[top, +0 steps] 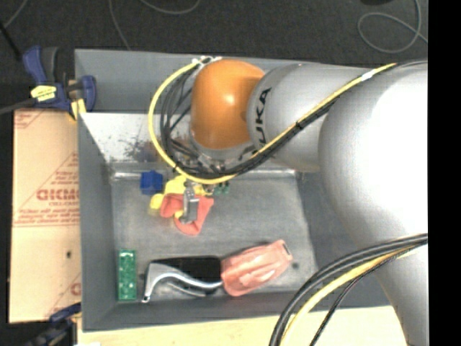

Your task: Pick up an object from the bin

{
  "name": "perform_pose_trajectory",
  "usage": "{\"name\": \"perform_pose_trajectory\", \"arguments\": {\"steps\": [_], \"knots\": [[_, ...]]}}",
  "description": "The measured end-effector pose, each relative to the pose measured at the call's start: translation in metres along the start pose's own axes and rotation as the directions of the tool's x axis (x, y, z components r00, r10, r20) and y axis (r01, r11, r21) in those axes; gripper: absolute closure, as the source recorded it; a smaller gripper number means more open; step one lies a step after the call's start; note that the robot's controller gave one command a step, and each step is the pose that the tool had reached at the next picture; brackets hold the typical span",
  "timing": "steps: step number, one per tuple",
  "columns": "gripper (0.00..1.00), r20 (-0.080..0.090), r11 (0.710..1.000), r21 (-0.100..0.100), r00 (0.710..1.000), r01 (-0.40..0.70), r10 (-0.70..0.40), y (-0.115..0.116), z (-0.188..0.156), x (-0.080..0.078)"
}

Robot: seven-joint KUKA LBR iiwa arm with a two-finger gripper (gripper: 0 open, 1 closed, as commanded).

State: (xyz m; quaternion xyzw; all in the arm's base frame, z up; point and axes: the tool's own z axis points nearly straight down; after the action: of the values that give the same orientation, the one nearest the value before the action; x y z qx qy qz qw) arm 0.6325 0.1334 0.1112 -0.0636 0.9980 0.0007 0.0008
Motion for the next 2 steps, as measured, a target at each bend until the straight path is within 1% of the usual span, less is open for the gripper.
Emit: {"name": "perform_pose_trajectory", "arguments": {"steps": [1, 2], "knots": [[1.0, 0.018, 0.998, 0.001, 0.998, -0.056, 0.056, 0.0022, 0.038, -0.0003], [1.0, 0.018, 0.998, 0.0, 0.998, -0.057, 0.057, 0.0022, 0.038, -0.0003]]}}
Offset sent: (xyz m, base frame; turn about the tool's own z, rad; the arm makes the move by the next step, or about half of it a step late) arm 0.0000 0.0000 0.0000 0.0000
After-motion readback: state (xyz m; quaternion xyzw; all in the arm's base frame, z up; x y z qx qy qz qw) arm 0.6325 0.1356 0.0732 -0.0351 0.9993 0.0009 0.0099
